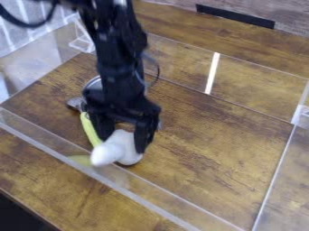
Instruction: Put the mushroom in the silver pot
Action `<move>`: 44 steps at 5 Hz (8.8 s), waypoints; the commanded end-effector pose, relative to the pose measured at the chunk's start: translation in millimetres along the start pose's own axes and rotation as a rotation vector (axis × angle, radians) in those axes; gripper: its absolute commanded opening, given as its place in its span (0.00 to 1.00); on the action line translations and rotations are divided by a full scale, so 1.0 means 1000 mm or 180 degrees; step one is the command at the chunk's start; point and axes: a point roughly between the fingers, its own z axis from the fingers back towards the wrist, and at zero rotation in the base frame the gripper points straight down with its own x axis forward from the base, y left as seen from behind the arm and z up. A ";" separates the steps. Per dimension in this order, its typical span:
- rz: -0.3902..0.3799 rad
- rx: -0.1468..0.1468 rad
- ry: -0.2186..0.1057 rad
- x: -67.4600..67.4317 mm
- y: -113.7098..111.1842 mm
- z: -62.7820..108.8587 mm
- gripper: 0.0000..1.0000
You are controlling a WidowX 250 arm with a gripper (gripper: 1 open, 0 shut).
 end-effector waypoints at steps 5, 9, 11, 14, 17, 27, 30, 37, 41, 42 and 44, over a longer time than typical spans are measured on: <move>-0.0208 0.0016 -0.0069 0.019 -0.003 -0.008 0.00; -0.0546 0.0051 -0.0099 0.039 0.015 0.043 0.00; -0.0264 0.0051 -0.0166 0.075 0.030 0.067 0.00; -0.0164 0.0024 -0.0082 0.075 0.021 0.059 1.00; -0.0087 -0.0093 -0.0221 0.093 0.026 0.076 1.00; 0.0230 -0.0135 -0.0367 0.139 0.007 0.088 0.00; -0.0748 -0.0247 -0.0297 0.160 -0.017 0.077 0.00; -0.0676 -0.0199 -0.0287 0.173 0.002 0.065 1.00; -0.0819 -0.0227 -0.0277 0.167 -0.013 0.078 0.00; -0.0730 -0.0237 -0.0299 0.168 -0.019 0.079 0.00; -0.0381 -0.0223 -0.0334 0.172 -0.027 0.092 0.00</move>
